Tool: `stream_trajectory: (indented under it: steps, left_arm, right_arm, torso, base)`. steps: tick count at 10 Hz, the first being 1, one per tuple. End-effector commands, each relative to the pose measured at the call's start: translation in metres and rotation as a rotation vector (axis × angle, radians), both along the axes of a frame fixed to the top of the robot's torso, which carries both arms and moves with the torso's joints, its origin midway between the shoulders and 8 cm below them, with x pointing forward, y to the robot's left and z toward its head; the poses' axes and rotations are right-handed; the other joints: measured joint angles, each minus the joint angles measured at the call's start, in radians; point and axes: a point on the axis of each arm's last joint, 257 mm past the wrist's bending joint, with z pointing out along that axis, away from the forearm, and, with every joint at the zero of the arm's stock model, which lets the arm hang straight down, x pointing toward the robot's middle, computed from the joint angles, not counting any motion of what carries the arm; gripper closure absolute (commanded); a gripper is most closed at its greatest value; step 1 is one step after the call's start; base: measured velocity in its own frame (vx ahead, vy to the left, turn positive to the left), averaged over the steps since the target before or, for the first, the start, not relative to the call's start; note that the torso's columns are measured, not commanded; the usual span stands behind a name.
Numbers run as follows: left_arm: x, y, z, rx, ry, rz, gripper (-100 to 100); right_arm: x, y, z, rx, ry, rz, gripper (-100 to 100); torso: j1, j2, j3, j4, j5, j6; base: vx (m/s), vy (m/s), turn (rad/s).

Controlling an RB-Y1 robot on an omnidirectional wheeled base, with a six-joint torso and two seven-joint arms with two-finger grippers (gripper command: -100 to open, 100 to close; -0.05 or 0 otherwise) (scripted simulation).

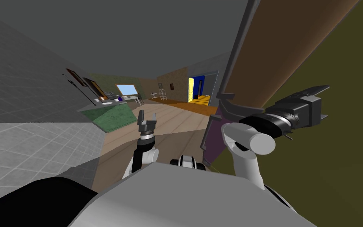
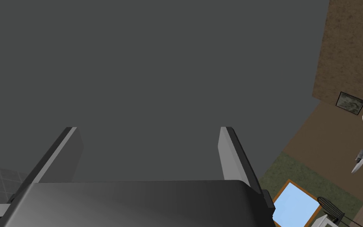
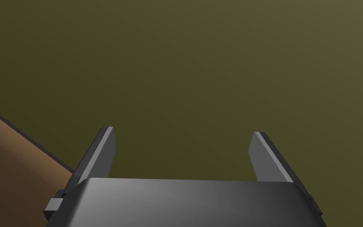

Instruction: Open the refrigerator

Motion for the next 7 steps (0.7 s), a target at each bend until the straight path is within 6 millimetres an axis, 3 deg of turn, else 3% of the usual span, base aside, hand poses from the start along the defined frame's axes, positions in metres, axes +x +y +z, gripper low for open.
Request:
stream_trajectory:
  steps: [1,7]
  left_arm:
    - [0.000,0.000,0.000,0.000,0.000,0.000,0]
    - [0.000,0.000,0.000,0.000,0.000,0.000,0]
  right_arm:
    - [0.017,0.004,-0.006,0.067,-0.015,0.077,-100]
    - [0.044,0.017,-0.013,0.207,-0.065,0.222,-100]
  torso:
    - [0.001,-0.005,-0.004,-0.002,0.000,-0.004]
    - [0.004,-0.027,-0.019,-0.012,0.000,-0.014]
  base:
    - [-0.007,-0.013,0.048]
    - [-0.002,-0.005,0.056]
